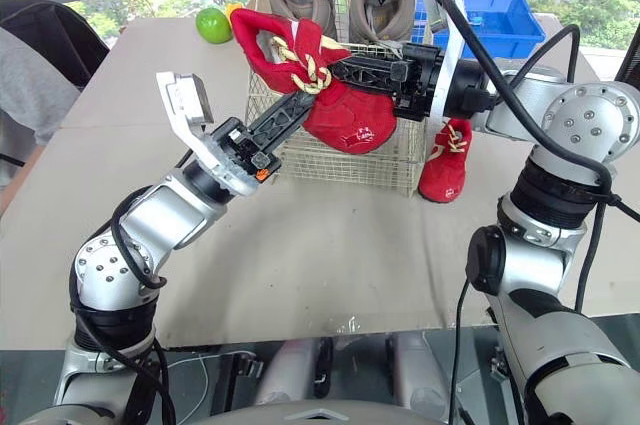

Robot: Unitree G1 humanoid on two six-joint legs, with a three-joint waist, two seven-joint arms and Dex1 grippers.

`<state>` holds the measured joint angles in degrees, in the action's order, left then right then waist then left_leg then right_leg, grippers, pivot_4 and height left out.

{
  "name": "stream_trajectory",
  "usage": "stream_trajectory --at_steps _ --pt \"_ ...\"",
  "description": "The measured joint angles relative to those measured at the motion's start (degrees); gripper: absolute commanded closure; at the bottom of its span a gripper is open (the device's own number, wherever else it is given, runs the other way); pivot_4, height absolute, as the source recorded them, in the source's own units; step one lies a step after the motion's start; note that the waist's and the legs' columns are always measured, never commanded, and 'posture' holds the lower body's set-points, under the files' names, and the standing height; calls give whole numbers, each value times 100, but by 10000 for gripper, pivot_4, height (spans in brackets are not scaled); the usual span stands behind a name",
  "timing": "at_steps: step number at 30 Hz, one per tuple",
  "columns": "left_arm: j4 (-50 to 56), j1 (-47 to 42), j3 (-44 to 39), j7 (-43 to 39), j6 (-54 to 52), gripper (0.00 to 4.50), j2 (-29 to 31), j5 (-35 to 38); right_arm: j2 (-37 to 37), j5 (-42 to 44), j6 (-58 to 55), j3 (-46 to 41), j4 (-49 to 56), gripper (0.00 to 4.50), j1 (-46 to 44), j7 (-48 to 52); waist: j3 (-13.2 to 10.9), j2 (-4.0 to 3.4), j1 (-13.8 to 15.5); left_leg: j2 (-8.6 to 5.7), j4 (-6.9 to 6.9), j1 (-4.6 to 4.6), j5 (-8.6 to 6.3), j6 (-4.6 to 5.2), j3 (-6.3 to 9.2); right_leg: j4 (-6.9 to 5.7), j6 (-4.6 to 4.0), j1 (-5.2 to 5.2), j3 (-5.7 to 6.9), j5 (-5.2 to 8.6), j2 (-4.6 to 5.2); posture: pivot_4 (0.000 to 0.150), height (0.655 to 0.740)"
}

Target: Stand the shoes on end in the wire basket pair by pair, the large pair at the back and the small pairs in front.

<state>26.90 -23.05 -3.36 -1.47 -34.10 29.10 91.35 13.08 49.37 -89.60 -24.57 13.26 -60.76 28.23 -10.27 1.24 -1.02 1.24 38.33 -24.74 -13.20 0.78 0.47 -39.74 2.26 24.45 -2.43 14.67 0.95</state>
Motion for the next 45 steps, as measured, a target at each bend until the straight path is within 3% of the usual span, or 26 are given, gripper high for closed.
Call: stream_trajectory --at_steps 2,4,6,8,9,11,16,21,28,34,45 --pt "-54 -132 -117 -135 -159 40300 127 14 -42 68 300 51 271 36387 208 -74 0 0 2 1 0 -2 0 0 -1 1 0 0 2 1 -2 1500 7400" --pt "-77 -157 -168 -267 -204 40304 257 -34 30 76 483 132 424 29203 328 -46 0 0 2 1 -2 -2 0 0 0 3 0 0 1 1 -2 1500 7400" --pt "-213 -190 -477 -926 -371 40305 1076 -430 628 -50 1124 621 1095 21207 1090 296 1 4 -2 3 -4 -7 0 0 -5 14 0 0 12 3 -9 1500 7400" --pt "-515 -163 -857 -2257 -73 40305 2182 -1696 1242 -412 2161 1076 1785 11085 2179 943 -3 -5 0 3 -22 -3 0 -1 -20 30 1 2 4 5 -11 1500 7400" --pt "-579 -159 -939 -2584 47 40305 2358 -1989 1286 -435 2379 1127 1895 7052 2380 1100 -7 -15 -5 2 -23 -1 0 -1 -25 31 1 2 1 5 -9 1500 7400" --pt "-1020 -277 -915 -3736 728 40305 2630 -3085 1310 -472 3243 1200 2274 7052 2976 1513 -6 -24 -3 3 -24 3 0 -1 -33 35 1 0 -6 5 -9 1500 7400" --pt "-2215 -485 -559 -5398 2077 40305 2584 -4736 1490 -632 4025 1260 2425 7052 3561 1583 -7 -24 9 5 -17 -1 1 -2 -34 46 0 -2 -7 4 -9 1500 7400" --pt "-2974 -915 -268 -6040 2868 40305 2050 -5548 1613 -767 4360 1460 2403 7052 3707 1437 -7 -21 29 8 -10 -2 0 -1 -19 73 2 -26 7 3 -8 1500 7400" --pt "-3508 -1272 -257 -6439 3356 40305 1680 -6039 1865 -786 4498 1517 2425 7052 3893 1265 -6 -19 59 6 -3 1 0 0 -2 81 3 -46 24 3 -1 1500 7400" --pt "-3724 -1972 -459 -6035 2749 40305 1323 -5884 2023 -695 4529 1527 2539 7052 4052 1209 -9 -9 24 5 5 9 0 2 6 81 10 -61 25 -2 0 1500 7400" --pt "-3202 -752 -292 -6142 2421 40305 1431 -6274 2268 -602 4795 1677 2651 7052 4287 1270 -9 -9 -10 25 -3 15 -1 2 11 83 9 -60 20 -1 -3 1500 7400"
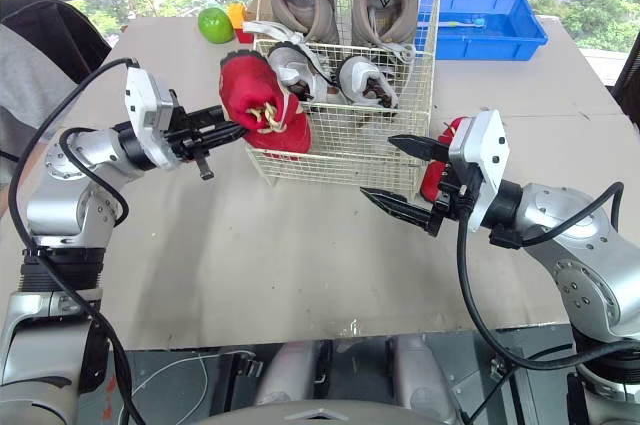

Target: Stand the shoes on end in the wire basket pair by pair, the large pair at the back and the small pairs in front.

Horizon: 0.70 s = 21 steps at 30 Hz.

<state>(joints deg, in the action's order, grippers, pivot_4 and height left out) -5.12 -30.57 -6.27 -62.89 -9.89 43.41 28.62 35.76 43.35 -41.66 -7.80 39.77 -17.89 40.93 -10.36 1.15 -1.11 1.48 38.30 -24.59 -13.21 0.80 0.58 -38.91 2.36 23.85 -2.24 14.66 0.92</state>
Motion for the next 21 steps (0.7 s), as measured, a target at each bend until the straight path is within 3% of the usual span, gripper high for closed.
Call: stream_trajectory --at_steps 5,6,7,10,13,21 --pt "138 173 -7 -7 -154 40305 144 -5 146 12 76 -6 6 7052 133 2 0 0 -48 0 -4 6 -1 1 -1 0 0 1 -5 0 -2 1500 7400" --pt "136 172 -6 -20 -188 30643 165 -4 152 13 86 -6 5 6630 136 2 0 0 -63 0 -6 7 -1 1 -1 -1 0 1 -6 0 -2 1500 7400" --pt "133 172 3 -69 -224 27465 210 -11 159 13 104 -6 4 6630 139 0 0 0 -83 -1 -6 7 -1 1 -2 -1 0 1 -6 0 -3 1500 7400" --pt "70 156 14 -195 -278 10885 330 -112 198 8 145 -3 -25 6630 168 -5 0 0 -91 -1 -7 9 -1 1 -7 -3 0 -2 -2 0 -3 1500 7400" --pt "113 166 -72 -156 -564 248 459 -64 225 3 177 -2 -27 6630 197 -12 0 0 -82 1 -4 10 -1 1 -8 -4 0 -5 3 0 -3 1500 7400" --pt "626 660 -920 23 -1191 248 688 350 561 -382 193 -163 -357 6630 658 -267 0 0 9 1 1 3 -1 1 -6 4 1 -5 -3 0 8 1500 7400"
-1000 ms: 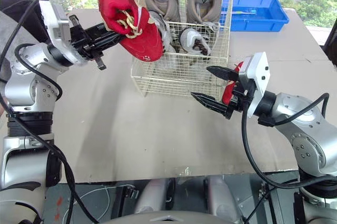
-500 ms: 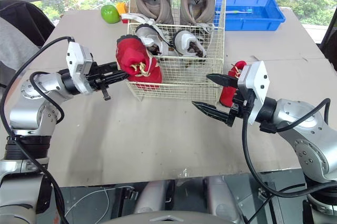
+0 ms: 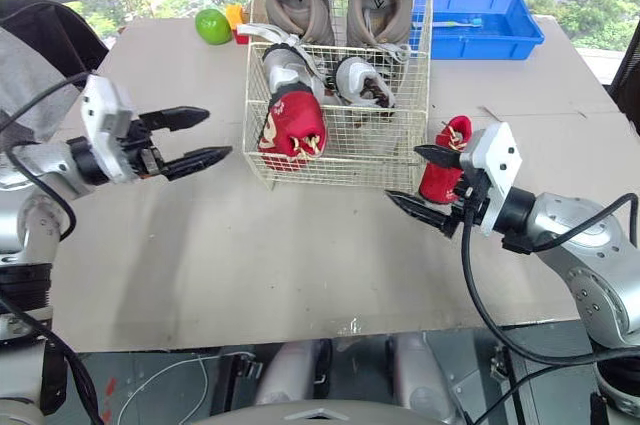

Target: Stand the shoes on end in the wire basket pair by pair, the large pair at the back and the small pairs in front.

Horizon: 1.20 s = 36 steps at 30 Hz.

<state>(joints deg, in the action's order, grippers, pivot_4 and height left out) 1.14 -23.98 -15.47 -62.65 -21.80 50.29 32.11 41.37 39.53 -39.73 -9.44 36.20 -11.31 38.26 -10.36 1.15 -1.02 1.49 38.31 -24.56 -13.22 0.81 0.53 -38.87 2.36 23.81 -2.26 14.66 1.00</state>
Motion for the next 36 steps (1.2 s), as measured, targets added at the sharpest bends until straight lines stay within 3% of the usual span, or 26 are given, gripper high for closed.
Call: stream_trajectory --at_steps 5,9,14,17,20,22,25,27,32,36 --pt "911 99 262 339 -37 248 -405 37 20 -24 75 4 -114 6630 13 91 0 1 55 -4 4 -2 0 0 -4 -1 0 -3 4 0 0 1500 7400" --pt "1722 -164 573 1199 -552 248 -750 14 23 -9 161 3 -109 6630 10 191 0 1 39 -6 5 1 0 0 0 -4 1 -6 2 -1 -4 1500 7400" --pt "2277 -319 1207 2181 -837 248 -1121 -540 31 22 221 -2 -34 6630 92 272 0 2 34 -13 4 3 0 0 3 -3 1 -8 1 -1 -5 1500 7400" --pt "2299 -285 1571 2758 -837 7406 -1315 -1185 31 21 221 1 10 6630 89 240 0 2 38 -19 4 7 0 0 3 -4 1 -11 2 -1 -6 1500 7400" --pt "2298 -161 1649 3045 -632 20687 -1369 -1618 31 82 135 3 129 6630 26 149 1 1 29 -18 3 13 0 0 6 -5 1 -13 -2 -1 -6 1500 7400" --pt "2316 -11 1618 3177 -424 29957 -1470 -1746 56 107 92 5 157 6630 -38 96 2 2 35 -16 1 19 0 0 6 -4 1 -18 -5 -1 -4 1500 7400" --pt "2332 169 1298 3445 -371 38466 -2000 -1545 61 122 17 24 162 6630 -70 7 2 2 42 -9 3 16 0 0 7 -4 1 -18 -5 -1 -1 1500 7400" --pt "2350 227 971 3715 -548 39124 -2432 -1154 54 125 -13 66 163 6630 -123 -25 1 4 45 -9 8 9 0 0 9 -4 2 -17 2 -2 -1 1500 7400" --pt "2705 323 258 4268 -1216 39143 -2827 -334 22 136 -19 192 181 6630 -173 -77 1 4 32 -10 6 11 0 0 14 -4 3 -17 0 -2 -2 1500 7400" --pt "2837 707 265 4245 -1455 39443 -2656 -100 -15 124 2 288 102 6630 -275 -44 4 3 14 -18 0 24 0 0 10 -5 3 -19 -12 -2 -3 1500 7400"
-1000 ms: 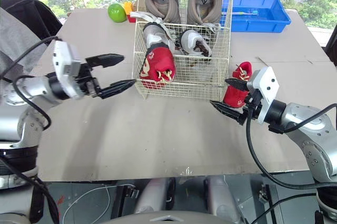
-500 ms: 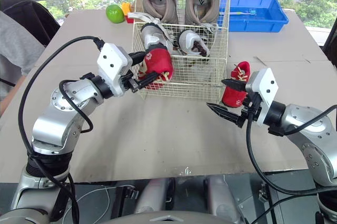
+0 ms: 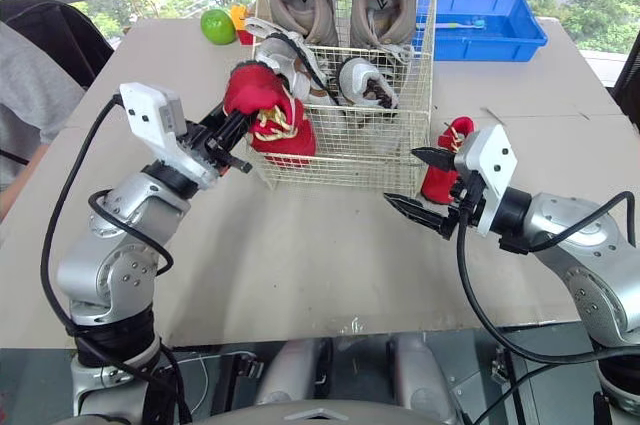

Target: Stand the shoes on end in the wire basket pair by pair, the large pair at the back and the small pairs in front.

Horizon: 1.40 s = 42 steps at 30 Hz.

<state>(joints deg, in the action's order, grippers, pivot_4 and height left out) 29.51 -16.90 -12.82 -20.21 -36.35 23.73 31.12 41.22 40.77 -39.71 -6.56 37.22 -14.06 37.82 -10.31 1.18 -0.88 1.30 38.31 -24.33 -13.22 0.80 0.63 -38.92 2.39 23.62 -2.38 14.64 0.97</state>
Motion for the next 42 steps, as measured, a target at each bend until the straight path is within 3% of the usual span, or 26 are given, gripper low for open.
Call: stream_trajectory --at_steps 9,17,18,23,28,32,36,42 --pt "-173 144 103 -217 72 39870 223 6 1 -89 105 8 -70 6630 114 83 11 2 3 1 -12 34 -1 0 -15 3 0 -20 -13 1 -2 1500 7400" --pt "-320 358 -207 -269 -129 2310 300 431 3 -180 152 4 -110 6630 231 61 13 1 13 3 -14 44 -1 0 -18 -1 -1 -24 -17 1 -4 1500 7400" --pt "-323 383 -249 -269 -146 964 300 460 4 -180 152 -3 -110 6630 238 53 13 2 16 4 -11 44 -1 0 -18 0 -1 -26 -17 1 -4 1500 7400" --pt "-308 557 -739 -262 -178 964 221 1020 29 -169 118 -173 -115 6630 362 -28 12 2 17 8 -9 44 -1 0 -20 3 -1 -28 -20 1 1 1500 7400" --pt "-253 742 -1892 -72 -419 964 199 2810 447 -309 84 -678 -611 6630 704 48 10 7 16 16 -10 42 -1 0 -18 4 -1 -28 -15 1 1 1500 7400" --pt "143 1325 -1726 -518 -824 964 598 3641 590 -510 -162 -688 -1205 6630 482 -90 7 11 6 13 -7 43 -1 1 -25 4 -2 -28 -22 2 3 1500 7400" --pt "954 1707 -1141 -1372 -898 964 1203 3708 606 -769 -481 -506 -2038 6630 -258 -259 9 6 5 3 -11 52 -1 0 -35 2 -20 -28 -30 11 0 1500 7400" --pt "1223 1822 -540 -1990 -494 964 1408 3124 267 -925 -1225 -47 -3396 6630 -1620 -450 8 5 -12 3 -13 50 -1 1 -42 4 -18 -25 -34 9 -7 1500 7400"
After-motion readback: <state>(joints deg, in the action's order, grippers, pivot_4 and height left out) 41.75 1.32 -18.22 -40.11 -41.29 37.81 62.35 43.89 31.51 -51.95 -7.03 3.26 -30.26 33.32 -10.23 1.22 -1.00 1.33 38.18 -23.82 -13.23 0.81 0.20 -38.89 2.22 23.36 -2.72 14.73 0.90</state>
